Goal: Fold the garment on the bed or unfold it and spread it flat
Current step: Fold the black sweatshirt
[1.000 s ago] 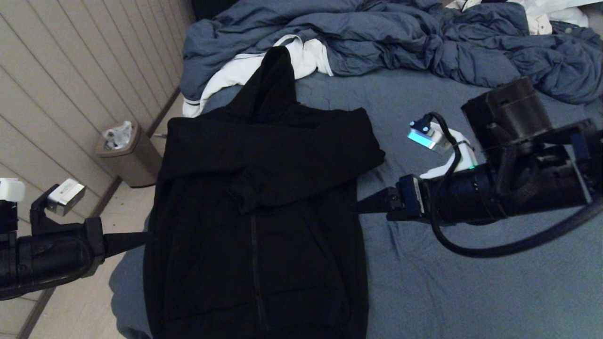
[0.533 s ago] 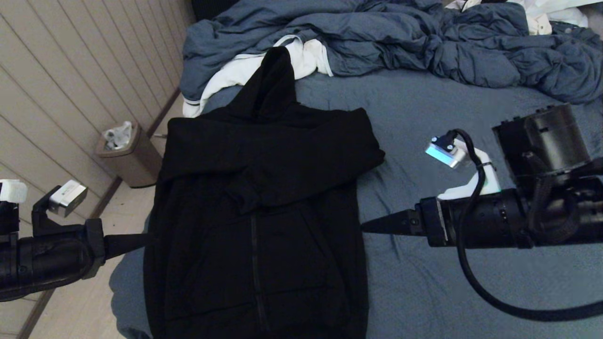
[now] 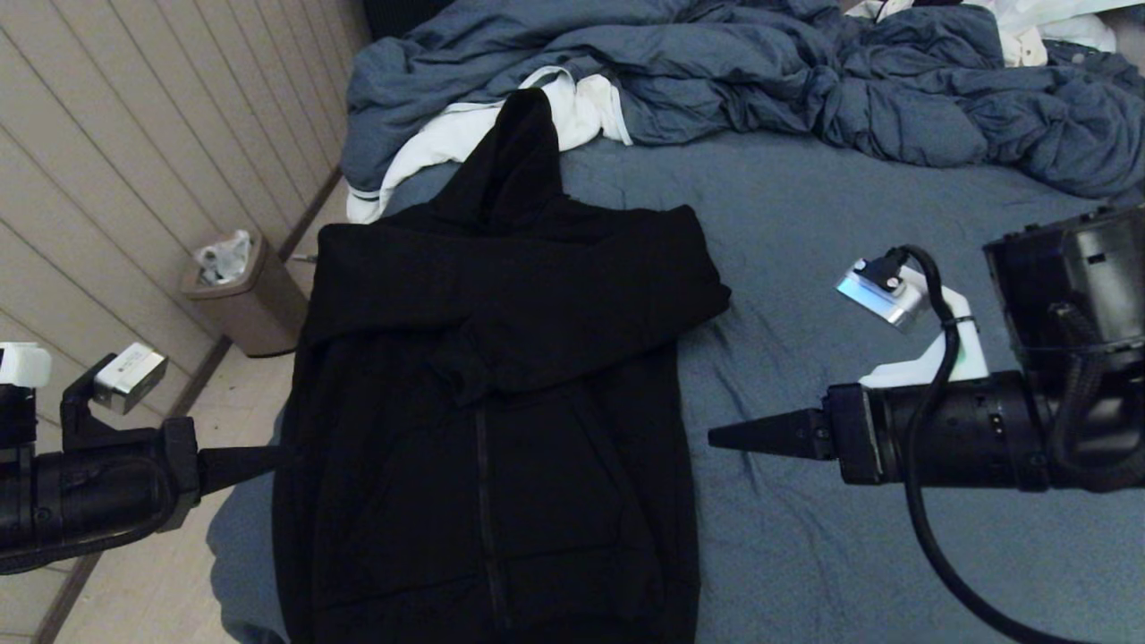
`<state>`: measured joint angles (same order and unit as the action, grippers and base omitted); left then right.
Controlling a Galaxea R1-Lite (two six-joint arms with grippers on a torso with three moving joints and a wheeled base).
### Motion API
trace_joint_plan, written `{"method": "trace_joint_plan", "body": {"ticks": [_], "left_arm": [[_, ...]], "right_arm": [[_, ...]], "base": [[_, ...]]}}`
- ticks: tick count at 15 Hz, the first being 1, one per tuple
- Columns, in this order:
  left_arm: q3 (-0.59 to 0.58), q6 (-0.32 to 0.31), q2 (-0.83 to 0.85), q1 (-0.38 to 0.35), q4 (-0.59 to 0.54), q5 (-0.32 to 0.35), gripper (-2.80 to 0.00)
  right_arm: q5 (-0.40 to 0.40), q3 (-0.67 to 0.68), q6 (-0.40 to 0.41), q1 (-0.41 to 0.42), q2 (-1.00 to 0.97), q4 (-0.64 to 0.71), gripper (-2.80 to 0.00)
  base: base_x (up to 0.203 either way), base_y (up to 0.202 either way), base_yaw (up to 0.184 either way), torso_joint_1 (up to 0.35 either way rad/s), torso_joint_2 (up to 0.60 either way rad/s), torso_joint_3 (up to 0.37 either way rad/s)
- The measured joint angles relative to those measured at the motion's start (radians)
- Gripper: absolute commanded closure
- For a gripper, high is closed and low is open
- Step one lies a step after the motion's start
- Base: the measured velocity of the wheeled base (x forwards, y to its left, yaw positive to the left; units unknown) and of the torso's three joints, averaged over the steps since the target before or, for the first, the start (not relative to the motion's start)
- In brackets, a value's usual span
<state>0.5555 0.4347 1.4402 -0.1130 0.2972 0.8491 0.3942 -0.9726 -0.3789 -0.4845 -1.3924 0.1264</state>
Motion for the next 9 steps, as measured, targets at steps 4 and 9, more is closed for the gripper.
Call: {"method": "trace_joint_plan", "body": {"ticks": [4,9], "left_arm": [[0.003,-0.002,0.025,0.004,0.0,-0.001,0.0],[-0.001,-0.012,0.062,0.035,-0.001,-0.01,0.0]], "right_arm": [[0.0,0.005,0.001,0.003,-0.043,-0.001,0.0],[-0.001,0.011,0.009,0.014,-0.17,-0.003,0.0]], "base": [[0.0,0.0,0.0,0.0,0.0,0.0],[0.0,0.0,0.0,0.0,0.0,0.0]]}}
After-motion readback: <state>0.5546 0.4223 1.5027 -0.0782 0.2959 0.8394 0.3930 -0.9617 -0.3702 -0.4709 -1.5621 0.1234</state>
